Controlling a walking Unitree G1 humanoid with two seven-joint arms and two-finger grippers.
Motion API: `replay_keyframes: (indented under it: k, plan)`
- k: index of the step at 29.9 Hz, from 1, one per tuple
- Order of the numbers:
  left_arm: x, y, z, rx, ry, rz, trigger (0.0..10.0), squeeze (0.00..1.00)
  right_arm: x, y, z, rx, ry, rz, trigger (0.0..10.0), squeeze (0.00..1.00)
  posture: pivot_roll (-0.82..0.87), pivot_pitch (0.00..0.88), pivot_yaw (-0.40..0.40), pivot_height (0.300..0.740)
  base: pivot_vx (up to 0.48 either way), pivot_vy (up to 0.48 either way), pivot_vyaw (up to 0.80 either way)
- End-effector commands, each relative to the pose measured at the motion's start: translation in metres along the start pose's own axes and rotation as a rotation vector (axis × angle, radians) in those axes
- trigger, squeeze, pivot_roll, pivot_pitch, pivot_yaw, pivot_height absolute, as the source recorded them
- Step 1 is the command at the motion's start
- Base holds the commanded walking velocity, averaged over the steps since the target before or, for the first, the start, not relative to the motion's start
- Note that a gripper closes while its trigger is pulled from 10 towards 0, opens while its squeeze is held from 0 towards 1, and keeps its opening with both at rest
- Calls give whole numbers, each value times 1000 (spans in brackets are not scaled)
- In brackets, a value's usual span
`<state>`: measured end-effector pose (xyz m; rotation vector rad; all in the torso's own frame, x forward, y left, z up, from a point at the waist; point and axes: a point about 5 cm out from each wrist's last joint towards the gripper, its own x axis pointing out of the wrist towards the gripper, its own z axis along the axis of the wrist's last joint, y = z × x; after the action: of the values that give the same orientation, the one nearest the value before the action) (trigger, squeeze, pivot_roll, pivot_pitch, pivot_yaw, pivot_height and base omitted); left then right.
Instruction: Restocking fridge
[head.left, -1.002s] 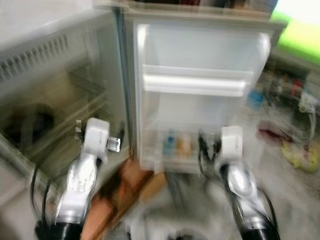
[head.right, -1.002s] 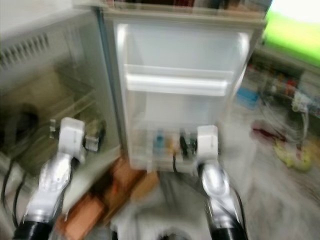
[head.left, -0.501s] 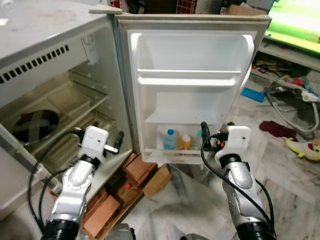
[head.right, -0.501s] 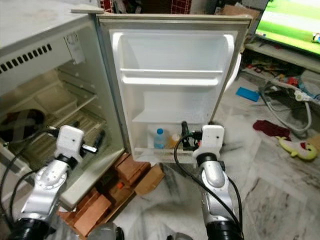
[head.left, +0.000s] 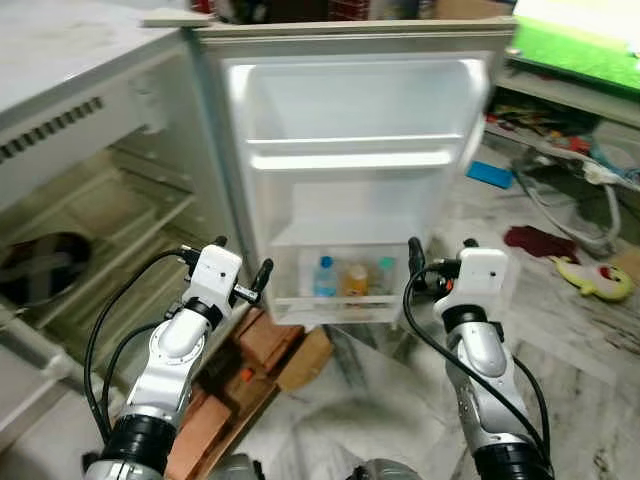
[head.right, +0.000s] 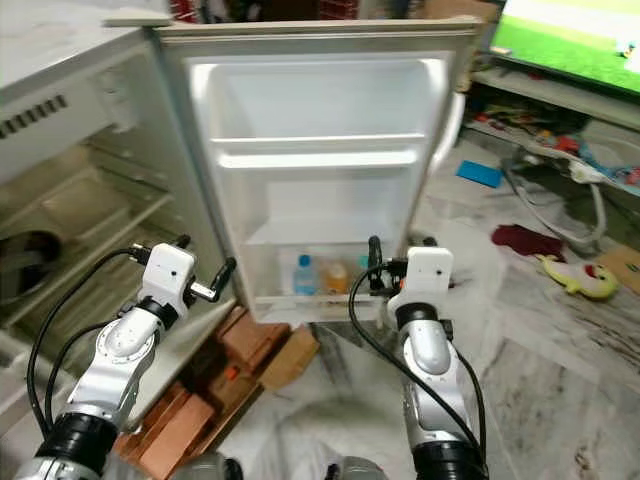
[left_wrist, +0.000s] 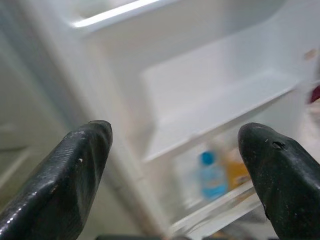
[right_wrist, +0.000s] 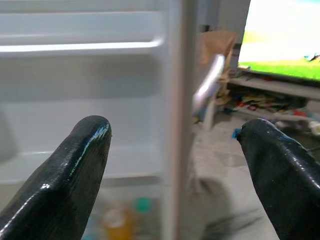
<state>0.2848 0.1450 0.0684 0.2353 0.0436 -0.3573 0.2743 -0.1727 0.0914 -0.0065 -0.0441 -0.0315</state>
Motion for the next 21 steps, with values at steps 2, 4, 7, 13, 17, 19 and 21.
replay_keyframes:
  k: [2,4,7,13,17,19,21]
  plan:
    - [-4,-3,-5,3,13,-7,10000,0,7,1,7,-8,-33,30,10000,0,-21,0,-38,740,0,-480,0]
    - [-5,-1,-6,7,16,2,10000,0,9,4,7,-6,-35,42,10000,0,-15,0,-47,740,0,-480,0]
    - [-5,2,-7,11,18,13,10000,0,10,10,6,-4,-36,58,10000,0,-11,0,-52,740,0,-480,0]
    - [-4,12,-10,63,45,58,10000,0,11,19,12,-74,-76,136,10000,0,-13,0,-56,740,41,-451,121]
    - [-2,14,-9,75,44,61,10000,0,13,20,14,-57,-91,139,10000,0,-12,0,-55,740,303,-369,697]
    - [-1,14,-9,79,45,59,10000,0,14,20,14,-55,-91,137,10000,0,-9,0,-53,740,306,-366,669]
    - [-1,14,-9,83,46,58,10000,0,14,20,14,-56,-92,140,10000,0,-8,0,-54,740,321,-353,669]
